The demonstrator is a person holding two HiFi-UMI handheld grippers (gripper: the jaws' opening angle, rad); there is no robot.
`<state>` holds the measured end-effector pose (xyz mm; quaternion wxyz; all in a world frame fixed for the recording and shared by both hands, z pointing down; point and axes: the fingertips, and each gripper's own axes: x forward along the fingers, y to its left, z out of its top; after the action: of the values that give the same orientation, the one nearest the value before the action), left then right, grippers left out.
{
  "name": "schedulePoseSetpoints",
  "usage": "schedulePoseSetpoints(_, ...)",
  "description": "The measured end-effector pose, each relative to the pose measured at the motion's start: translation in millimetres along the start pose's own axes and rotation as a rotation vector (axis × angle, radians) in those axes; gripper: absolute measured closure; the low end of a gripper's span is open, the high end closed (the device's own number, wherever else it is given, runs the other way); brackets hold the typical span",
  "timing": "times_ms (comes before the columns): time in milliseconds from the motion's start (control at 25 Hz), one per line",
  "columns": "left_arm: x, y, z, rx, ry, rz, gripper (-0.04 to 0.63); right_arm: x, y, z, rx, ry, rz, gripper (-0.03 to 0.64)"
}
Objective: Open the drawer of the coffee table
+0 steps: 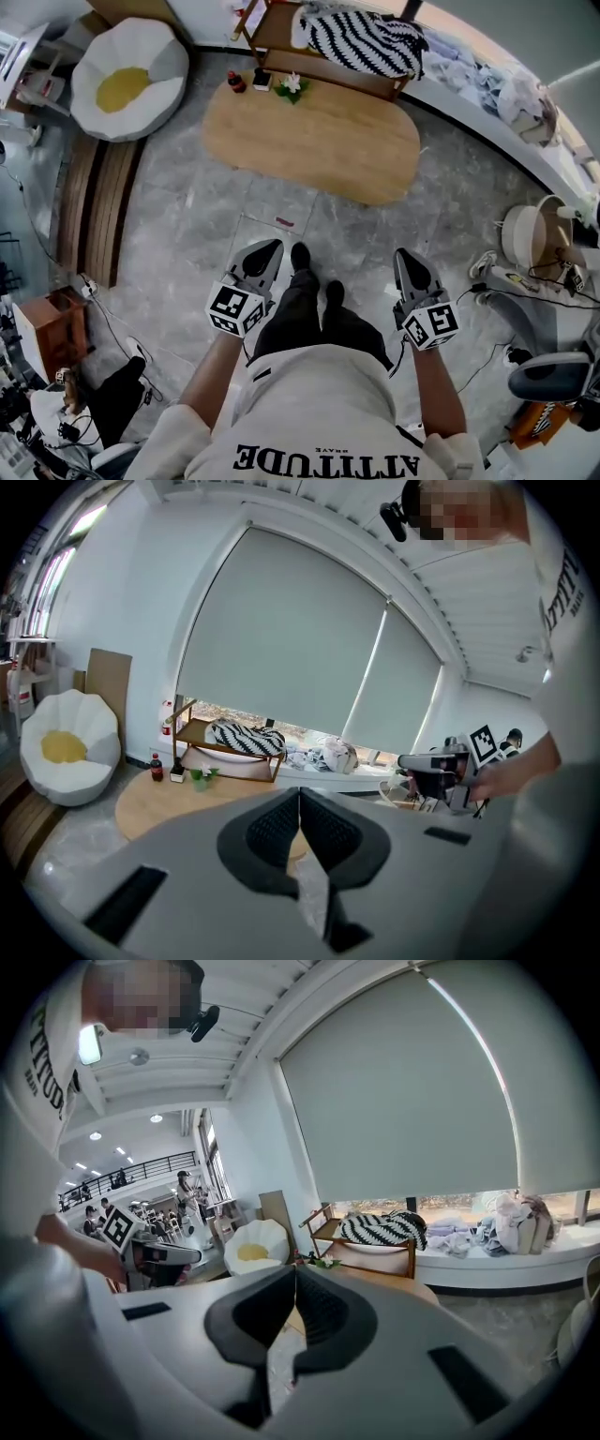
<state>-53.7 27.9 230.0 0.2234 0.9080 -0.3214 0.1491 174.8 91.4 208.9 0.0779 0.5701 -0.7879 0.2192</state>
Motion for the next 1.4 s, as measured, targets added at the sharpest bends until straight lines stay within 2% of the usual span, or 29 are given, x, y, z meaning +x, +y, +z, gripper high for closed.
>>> schedulePoseSetpoints(240,35.5,32.2,-27.0,-0.045,0.042,-0.044,0.575,42.7,-0.5,-27.0,0.041,0.04,-0.013,0.598)
schedulePoseSetpoints(560,79.3,43.3,-67.2,-0.097,0.11,-0.122,0.575,85.6,-19.6,-60.5,0.082,0.083,-0.035,0.598)
schedulePoseSetpoints(800,114.4,58.9,-102.9,-0.132,0.122,-0.169,0.575,115.2,-30.5,-87.4,0.121,0.108,-0.049,0.598)
schedulePoseSetpoints(1160,156.2,97.1,-144.0,-0.188,0.112,-0.171,0.574,156.2,-32.5,-127.5,0.125,0.162,-0.021,0.598)
schedulePoseSetpoints(1400,173.4,124.2,-174.1,-0.26,0.106,-0.176,0.574,177.7,-31.3,-148.8,0.125,0.198,-0.005,0.598)
